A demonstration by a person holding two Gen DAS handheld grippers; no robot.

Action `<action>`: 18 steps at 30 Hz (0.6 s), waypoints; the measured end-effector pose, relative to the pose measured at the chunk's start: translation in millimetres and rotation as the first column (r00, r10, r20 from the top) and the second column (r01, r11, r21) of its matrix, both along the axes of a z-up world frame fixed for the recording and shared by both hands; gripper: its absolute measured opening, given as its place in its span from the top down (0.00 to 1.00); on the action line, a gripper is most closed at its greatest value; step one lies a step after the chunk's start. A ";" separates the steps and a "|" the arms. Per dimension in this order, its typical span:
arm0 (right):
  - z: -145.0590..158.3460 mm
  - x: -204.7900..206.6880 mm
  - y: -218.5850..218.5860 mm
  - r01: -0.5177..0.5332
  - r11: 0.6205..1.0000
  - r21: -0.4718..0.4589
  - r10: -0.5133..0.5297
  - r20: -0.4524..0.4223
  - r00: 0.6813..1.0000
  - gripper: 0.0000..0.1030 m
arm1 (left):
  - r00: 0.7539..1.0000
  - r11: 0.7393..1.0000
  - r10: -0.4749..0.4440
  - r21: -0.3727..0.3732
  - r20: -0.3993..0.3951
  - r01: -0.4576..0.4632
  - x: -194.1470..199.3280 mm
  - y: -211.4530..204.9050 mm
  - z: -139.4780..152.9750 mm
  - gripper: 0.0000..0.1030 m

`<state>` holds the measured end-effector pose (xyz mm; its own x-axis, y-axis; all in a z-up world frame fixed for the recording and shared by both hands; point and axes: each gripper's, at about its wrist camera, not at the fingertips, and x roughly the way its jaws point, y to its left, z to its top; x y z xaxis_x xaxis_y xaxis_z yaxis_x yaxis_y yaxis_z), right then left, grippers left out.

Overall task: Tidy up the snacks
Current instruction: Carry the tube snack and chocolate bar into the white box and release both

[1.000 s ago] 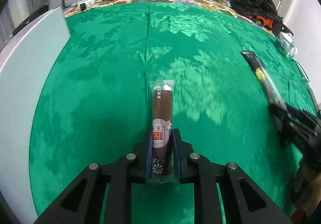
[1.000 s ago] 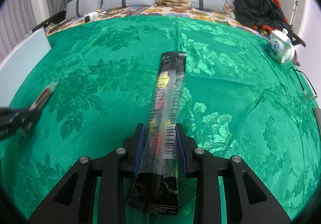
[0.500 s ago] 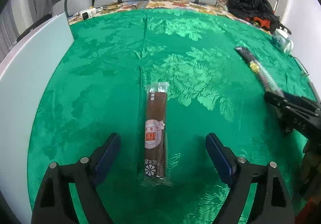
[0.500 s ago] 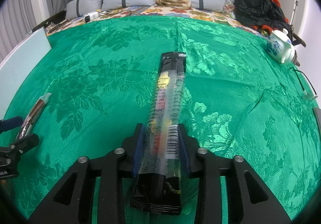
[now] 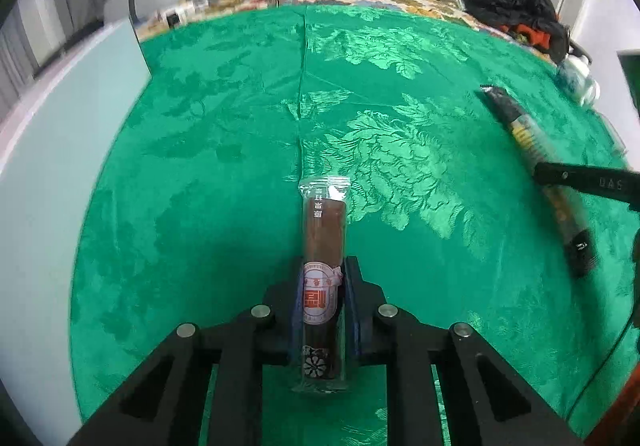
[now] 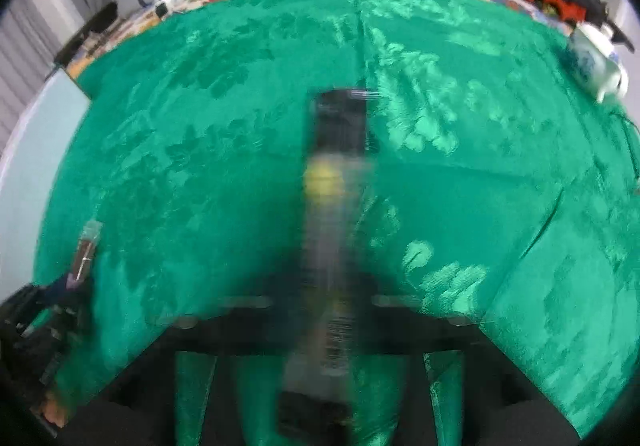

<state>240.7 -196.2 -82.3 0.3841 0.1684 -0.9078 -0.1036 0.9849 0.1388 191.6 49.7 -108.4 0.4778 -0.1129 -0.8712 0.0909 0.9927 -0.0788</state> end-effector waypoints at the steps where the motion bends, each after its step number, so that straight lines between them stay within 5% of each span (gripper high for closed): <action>1: 2.2 -0.4 -4.1 0.015 1.000 0.024 -0.014 -0.018 1.000 0.86 | 1.000 0.999 0.012 -0.041 -0.010 -0.012 -0.4 6.2 2.6 0.83; 6: 39.9 -26.7 -17.6 0.046 0.985 0.166 -0.051 0.022 0.998 0.87 | 0.996 0.978 0.082 -0.192 0.020 -0.077 -24.0 37.4 41.2 0.84; 10: 98.3 -48.2 21.6 -0.047 0.954 0.295 0.017 0.105 0.994 0.87 | 0.987 0.957 0.135 -0.270 0.092 -0.105 -52.1 76.5 95.8 0.83; 15: 166.1 -62.1 133.8 -0.270 0.866 0.420 0.200 0.203 0.958 0.86 | 0.943 0.956 0.273 -0.166 0.187 -0.244 -87.4 172.9 149.1 0.83; 18: 186.9 -69.4 219.7 -0.399 0.796 0.454 0.321 0.243 0.916 0.86 | 0.903 0.924 0.383 -0.072 0.192 -0.376 -101.1 237.2 152.3 0.83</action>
<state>171.3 23.5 104.6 0.3276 0.7229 -0.6084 -0.4949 0.6798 0.5412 90.5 286.8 44.0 0.6530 0.0851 -0.7526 -0.2753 0.9524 -0.1311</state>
